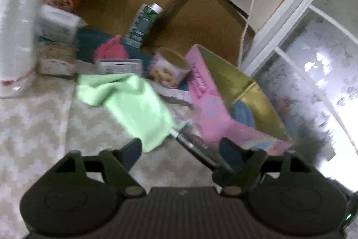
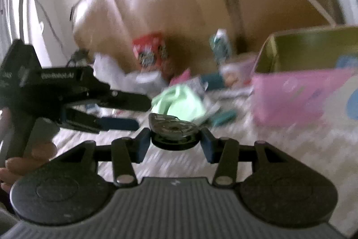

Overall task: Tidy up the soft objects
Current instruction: 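Carry the tape dispenser into the pink tin box with the right gripper, then release the tape dispenser and return the right gripper to the green cloth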

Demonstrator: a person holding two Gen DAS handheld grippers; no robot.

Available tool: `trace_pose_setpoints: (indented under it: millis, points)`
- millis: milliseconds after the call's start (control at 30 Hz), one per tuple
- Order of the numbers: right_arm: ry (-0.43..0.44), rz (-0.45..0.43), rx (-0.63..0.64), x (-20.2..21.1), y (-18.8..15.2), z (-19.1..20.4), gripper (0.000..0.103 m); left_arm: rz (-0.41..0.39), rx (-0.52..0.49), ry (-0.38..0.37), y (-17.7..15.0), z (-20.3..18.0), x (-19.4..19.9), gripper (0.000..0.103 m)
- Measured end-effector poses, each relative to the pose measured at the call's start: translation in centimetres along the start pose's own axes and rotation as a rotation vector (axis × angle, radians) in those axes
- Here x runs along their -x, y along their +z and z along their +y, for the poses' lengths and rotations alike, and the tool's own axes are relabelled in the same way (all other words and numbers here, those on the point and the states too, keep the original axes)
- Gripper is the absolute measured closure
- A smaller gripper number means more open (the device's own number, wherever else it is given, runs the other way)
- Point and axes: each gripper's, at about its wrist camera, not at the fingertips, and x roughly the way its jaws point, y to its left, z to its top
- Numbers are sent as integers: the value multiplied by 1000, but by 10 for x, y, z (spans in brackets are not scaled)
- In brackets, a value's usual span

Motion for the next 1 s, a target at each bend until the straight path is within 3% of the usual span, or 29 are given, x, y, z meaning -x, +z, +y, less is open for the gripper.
trace_pose_setpoints:
  millis: [33, 100, 133, 167, 433, 633, 700, 800, 900, 1000]
  points:
    - [-8, -20, 4, 4, 3, -2, 52, 19, 18, -45, 5, -3, -6, 24]
    - [-17, -52, 7, 11, 8, -7, 52, 47, 9, -108, 13, -19, -19, 36]
    - [-21, -67, 5, 13, 10, -11, 52, 60, -24, -115, 16, -30, -26, 57]
    - [-28, -84, 7, 15, 13, -13, 52, 76, -65, -113, 19, -42, -35, 66]
    - [-206, -214, 47, 33, 38, -48, 52, 93, -258, -139, 46, -113, -103, 66]
    - [-352, -160, 74, 8, 50, -79, 50, 114, -326, -25, 50, -126, -151, 59]
    - [-390, -161, 77, 4, 51, -82, 49, 101, -317, -46, 50, -122, -145, 55]
    - [-359, -210, 59, 18, 46, -81, 48, 32, -337, -72, 47, -113, -116, 48]
    - [-374, -251, 93, 24, 41, -68, 48, -44, -346, -52, 38, -93, -77, 48]
    - [-318, -261, 101, 25, 39, -55, 50, -79, -304, 17, 27, -54, -47, 48]
